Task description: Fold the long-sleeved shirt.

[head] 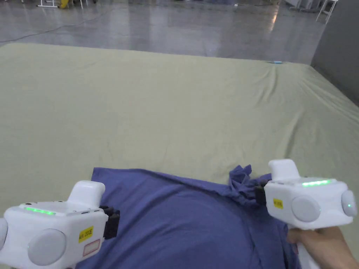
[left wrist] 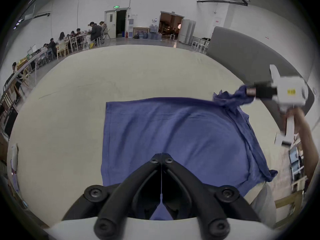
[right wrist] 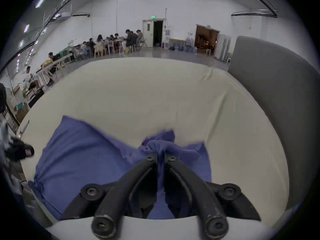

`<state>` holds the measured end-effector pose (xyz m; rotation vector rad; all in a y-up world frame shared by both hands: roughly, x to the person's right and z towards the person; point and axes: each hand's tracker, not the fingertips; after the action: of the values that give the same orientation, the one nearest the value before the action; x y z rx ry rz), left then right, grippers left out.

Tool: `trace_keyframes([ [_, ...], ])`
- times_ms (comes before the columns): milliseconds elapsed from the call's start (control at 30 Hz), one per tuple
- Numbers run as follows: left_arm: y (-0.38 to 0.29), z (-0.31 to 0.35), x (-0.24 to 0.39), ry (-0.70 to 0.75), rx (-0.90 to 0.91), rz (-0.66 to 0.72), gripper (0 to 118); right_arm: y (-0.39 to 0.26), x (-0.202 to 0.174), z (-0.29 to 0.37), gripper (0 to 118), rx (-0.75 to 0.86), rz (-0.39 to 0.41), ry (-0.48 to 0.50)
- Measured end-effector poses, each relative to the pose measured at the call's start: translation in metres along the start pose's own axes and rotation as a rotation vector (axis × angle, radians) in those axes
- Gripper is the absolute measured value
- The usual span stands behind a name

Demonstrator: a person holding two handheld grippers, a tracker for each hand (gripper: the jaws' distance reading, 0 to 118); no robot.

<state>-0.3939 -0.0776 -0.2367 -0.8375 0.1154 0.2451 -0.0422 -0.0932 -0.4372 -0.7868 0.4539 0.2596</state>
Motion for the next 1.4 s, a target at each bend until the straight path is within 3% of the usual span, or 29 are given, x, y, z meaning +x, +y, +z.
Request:
trace_keyframes([
  [167,-0.002,0.009,0.009,-0.015,-0.001,-0.014,0,-0.053,-0.014,-0.026,3,-0.159,0.004,-0.008],
  [267,-0.004,0.014,0.011,-0.010,0.004,-0.019,0,-0.051,-0.018,-0.026,3,-0.101,0.046,-0.035],
  [300,-0.004,0.015,0.010,-0.008,0.005,-0.018,0,-0.049,-0.018,-0.025,9,-0.109,0.052,-0.022],
  [333,-0.004,0.016,0.010,-0.009,0.005,-0.012,0,-0.047,-0.014,-0.017,21,-0.101,0.048,-0.026],
  [367,-0.005,0.019,0.006,-0.010,0.006,-0.005,0,-0.043,-0.011,-0.003,45,-0.093,0.019,-0.011],
  [400,-0.006,0.022,0.005,-0.009,0.008,-0.001,0,-0.040,-0.008,0.009,79,-0.092,-0.013,0.014],
  [433,-0.008,0.026,0.002,-0.009,0.012,0.001,0,-0.040,-0.005,0.029,93,-0.076,-0.039,0.021],
  [567,-0.017,0.036,-0.006,0.007,0.016,-0.001,0,-0.054,0.006,0.089,94,-0.002,-0.062,0.030],
  [600,-0.020,0.038,-0.008,0.009,0.017,0.000,0,-0.060,0.005,0.102,92,0.001,-0.066,0.019],
  [633,-0.025,0.040,-0.008,0.009,0.017,0.001,0,-0.066,0.006,0.106,81,-0.008,-0.068,0.008],
  [667,-0.028,0.040,-0.009,0.006,0.015,0.004,0,-0.070,0.009,0.104,52,-0.039,-0.072,-0.004],
  [700,-0.031,0.040,-0.010,0.001,0.009,0.007,0,-0.072,0.012,0.102,0,-0.045,-0.094,0.007],
  [833,-0.037,0.040,-0.010,-0.012,-0.009,0.012,0,-0.057,0.019,0.090,0,-0.059,-0.098,0.003],
  [1067,-0.027,0.037,-0.009,-0.005,0.013,0.023,0,0.043,0.050,0.026,0,-0.038,-0.110,-0.042],
  [1133,-0.024,0.036,-0.009,-0.003,0.017,0.027,0,0.062,0.059,0.004,58,-0.087,-0.153,-0.031],
  [1167,-0.022,0.035,-0.010,-0.004,0.018,0.031,0,0.070,0.065,-0.011,78,-0.126,-0.175,-0.039],
  [1267,-0.017,0.029,-0.012,0.004,0.019,0.041,0,0.078,0.080,-0.051,76,-0.242,-0.229,-0.082],
  [1367,-0.009,0.019,-0.017,0.020,0.018,0.046,0,0.073,0.092,-0.080,62,-0.335,-0.315,-0.016],
  [1400,-0.005,0.016,-0.019,0.026,0.018,0.053,0,0.070,0.090,-0.081,44,-0.349,-0.344,-0.010],
])
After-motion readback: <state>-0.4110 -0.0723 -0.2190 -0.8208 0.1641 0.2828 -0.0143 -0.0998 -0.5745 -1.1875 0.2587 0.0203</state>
